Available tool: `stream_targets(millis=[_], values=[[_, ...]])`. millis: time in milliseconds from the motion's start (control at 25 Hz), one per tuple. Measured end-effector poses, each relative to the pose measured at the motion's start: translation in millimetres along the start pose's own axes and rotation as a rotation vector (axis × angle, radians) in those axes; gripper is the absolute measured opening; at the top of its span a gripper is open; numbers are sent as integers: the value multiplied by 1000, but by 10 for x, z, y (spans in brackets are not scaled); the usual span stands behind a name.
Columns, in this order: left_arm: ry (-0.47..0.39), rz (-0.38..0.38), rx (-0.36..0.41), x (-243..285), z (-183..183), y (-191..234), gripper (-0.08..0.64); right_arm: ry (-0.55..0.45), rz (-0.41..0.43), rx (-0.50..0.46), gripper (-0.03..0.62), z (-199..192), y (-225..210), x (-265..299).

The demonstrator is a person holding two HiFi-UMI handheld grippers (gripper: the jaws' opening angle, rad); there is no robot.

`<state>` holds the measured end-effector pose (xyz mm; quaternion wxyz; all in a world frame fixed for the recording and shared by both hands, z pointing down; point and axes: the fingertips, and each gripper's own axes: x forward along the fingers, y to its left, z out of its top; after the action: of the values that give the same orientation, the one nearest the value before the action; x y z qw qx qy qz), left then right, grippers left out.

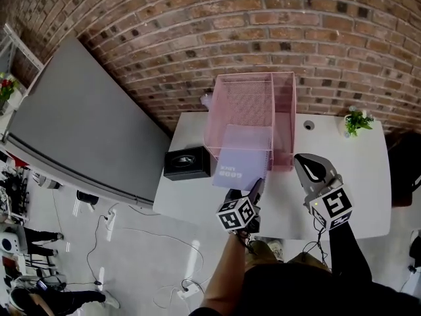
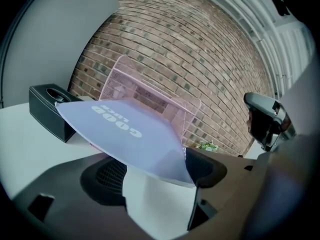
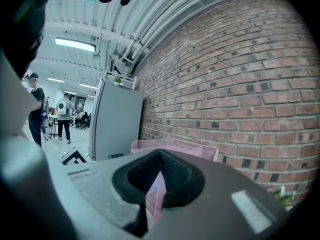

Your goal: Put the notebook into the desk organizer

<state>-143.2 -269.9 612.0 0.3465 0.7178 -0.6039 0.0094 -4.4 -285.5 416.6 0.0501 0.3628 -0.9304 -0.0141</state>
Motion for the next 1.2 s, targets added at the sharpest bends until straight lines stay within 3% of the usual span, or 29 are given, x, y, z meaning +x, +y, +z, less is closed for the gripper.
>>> stream_targets(millis=[120, 400, 760, 1200], values=[[-8, 1, 38, -59, -9, -34, 370, -4, 14, 8, 0, -23, 48, -8], [-53, 5, 81, -141, 138, -89, 233, -19, 24, -3, 0, 30, 94, -18], [-44, 14, 92, 78, 323, -134, 221, -31, -11, -13, 0, 98, -36, -2], [-12, 11, 173, 493, 635, -144, 218, -49, -108, 11, 0, 133, -324, 29]])
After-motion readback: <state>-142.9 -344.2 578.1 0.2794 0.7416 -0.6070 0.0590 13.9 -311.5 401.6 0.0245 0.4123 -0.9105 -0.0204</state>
